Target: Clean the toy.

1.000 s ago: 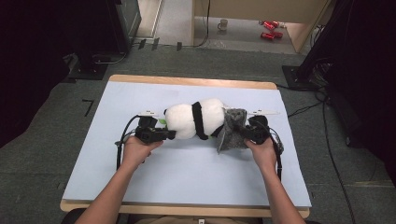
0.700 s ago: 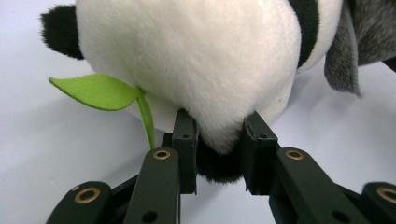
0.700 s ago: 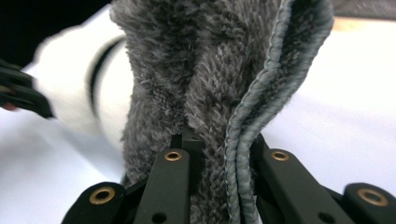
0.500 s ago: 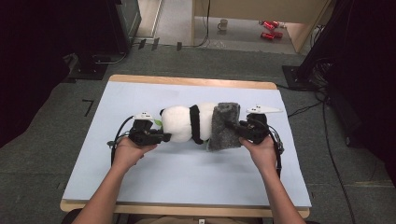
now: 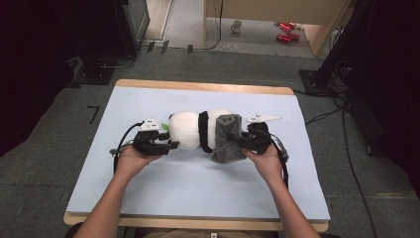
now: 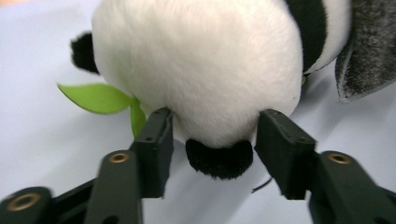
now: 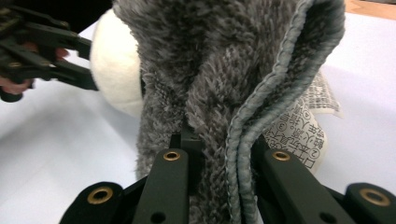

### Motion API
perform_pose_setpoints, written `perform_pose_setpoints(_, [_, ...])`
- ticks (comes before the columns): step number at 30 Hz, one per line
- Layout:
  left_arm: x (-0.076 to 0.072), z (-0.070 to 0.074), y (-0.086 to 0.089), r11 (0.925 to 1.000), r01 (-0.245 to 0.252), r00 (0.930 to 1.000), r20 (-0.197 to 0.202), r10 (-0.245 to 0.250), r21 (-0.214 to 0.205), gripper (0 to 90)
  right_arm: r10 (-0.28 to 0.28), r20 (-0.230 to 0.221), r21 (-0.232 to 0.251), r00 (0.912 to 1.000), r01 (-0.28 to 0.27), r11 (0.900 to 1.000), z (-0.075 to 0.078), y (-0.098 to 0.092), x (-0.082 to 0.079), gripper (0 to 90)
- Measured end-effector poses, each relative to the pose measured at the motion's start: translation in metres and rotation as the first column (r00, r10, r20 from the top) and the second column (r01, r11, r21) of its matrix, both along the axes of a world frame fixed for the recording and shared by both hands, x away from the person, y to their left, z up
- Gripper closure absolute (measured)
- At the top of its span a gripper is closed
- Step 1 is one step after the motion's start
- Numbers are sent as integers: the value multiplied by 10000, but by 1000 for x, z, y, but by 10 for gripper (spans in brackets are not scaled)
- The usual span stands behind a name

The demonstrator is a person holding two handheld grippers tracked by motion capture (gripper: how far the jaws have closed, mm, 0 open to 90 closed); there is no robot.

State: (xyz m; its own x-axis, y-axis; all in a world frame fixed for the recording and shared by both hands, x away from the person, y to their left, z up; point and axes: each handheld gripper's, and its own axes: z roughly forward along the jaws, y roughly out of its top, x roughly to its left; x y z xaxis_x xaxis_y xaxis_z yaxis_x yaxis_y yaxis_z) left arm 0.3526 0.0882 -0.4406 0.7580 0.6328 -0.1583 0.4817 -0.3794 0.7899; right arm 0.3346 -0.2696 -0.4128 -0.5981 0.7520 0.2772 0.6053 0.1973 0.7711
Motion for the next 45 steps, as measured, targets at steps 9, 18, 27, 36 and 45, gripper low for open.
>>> perform_pose_setpoints(9, [1, 6, 12, 9954, 322, 9987, 420, -285, -907, 348, -495, 133, -186, 9987, 497, 9986, 5, 6, 16, 777])
perform_pose_setpoints(18, [1, 1, 6, 9964, 567, 9949, 875, -510, -636, 328, -550, 80, -134, 9985, 551, 9984, 15, 12, 34, 776])
perform_pose_setpoints(27, [12, -13, -8, 9986, 16, 9911, 1327, 53, -521, 278, -535, 134, 48, 9985, 535, 9986, 16, 13, 39, 767])
perform_pose_setpoints(36, [19, -22, -19, 9985, -453, 9838, 1720, 498, -302, 408, -615, 32, 128, 9981, 615, 9980, 16, 9, 41, 772])
perform_pose_setpoints(45, [21, -8, -21, 9964, -821, 9953, 494, 830, -200, 657, -704, -77, 399, 9975, 706, 9967, 25, 5, 36, 789])
